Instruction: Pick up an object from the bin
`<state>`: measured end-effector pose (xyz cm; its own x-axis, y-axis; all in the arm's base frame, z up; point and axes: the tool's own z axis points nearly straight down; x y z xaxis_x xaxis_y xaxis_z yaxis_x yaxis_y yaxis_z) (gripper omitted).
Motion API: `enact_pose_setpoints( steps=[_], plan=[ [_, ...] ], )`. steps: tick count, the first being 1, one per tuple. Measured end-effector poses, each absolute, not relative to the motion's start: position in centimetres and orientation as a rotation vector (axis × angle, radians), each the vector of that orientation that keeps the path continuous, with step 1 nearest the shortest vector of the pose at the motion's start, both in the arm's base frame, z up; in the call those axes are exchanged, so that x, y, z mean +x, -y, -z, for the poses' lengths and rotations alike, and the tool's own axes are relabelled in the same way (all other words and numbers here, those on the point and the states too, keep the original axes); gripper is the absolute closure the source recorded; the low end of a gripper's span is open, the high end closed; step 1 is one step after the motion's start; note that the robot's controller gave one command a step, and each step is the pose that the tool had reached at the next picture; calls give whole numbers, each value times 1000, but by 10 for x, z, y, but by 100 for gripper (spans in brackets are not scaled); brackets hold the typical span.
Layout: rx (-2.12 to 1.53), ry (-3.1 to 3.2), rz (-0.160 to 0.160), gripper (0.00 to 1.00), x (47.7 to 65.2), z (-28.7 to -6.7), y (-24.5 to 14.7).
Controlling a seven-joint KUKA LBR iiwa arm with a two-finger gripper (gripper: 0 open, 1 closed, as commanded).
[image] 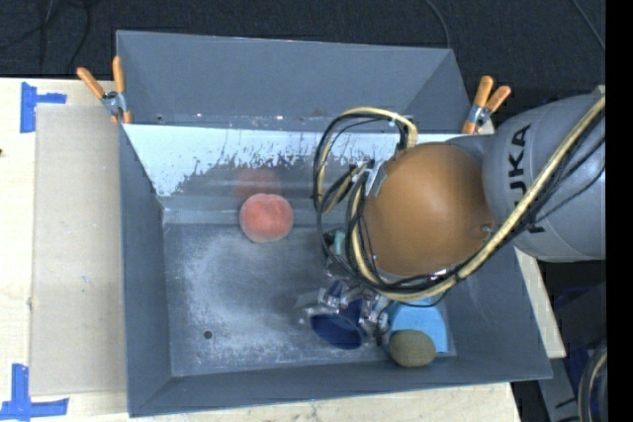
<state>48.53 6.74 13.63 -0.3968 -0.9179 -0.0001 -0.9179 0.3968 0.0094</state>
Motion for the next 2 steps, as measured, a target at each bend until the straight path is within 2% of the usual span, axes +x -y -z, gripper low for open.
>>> enact_pose_setpoints(
  steps=[2],
  plan=[
    [1720, 2621, 15, 100, 485, -169, -68]
  ],
)
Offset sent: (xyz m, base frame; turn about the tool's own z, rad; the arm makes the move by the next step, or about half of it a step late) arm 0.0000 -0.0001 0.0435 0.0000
